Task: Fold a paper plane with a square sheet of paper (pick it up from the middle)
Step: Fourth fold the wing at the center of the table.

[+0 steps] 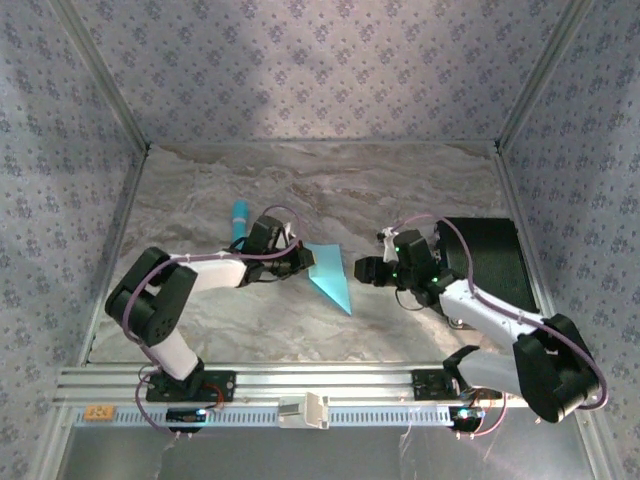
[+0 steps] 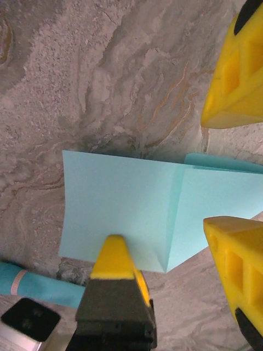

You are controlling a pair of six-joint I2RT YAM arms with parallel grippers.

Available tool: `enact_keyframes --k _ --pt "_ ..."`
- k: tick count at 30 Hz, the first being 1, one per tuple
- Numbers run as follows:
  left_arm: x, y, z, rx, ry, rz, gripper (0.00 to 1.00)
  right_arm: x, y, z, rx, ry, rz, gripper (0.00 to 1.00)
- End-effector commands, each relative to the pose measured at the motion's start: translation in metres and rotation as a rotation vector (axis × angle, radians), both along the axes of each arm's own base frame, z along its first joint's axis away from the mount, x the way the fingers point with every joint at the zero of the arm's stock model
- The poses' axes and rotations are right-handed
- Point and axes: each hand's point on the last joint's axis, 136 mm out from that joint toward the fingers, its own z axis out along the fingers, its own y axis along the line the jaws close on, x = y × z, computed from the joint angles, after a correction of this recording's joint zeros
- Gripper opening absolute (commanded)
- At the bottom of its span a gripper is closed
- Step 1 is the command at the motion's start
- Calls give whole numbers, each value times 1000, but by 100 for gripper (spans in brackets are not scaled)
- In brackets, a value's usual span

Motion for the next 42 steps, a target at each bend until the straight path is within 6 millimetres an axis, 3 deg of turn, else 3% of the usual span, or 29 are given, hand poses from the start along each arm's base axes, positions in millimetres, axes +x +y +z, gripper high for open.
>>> enact_keyframes --k 1,6,12,26,42 --pt "1 5 8 15 -26 45 6 -1 -2 -3 -93 -121 -12 48" --pt "2 -5 15 -7 -32 -3 13 -17 27 -10 -288 -357 162 51" --pt "2 -16 15 -34 -16 -54 19 -26 47 -28 -487 -460 263 50" --pt "0 -21 15 -47 -7 -75 20 -28 64 -49 -702 -555 312 50" --pt "1 -21 16 -49 -5 -75 11 -31 58 -64 -728 -525 279 34"
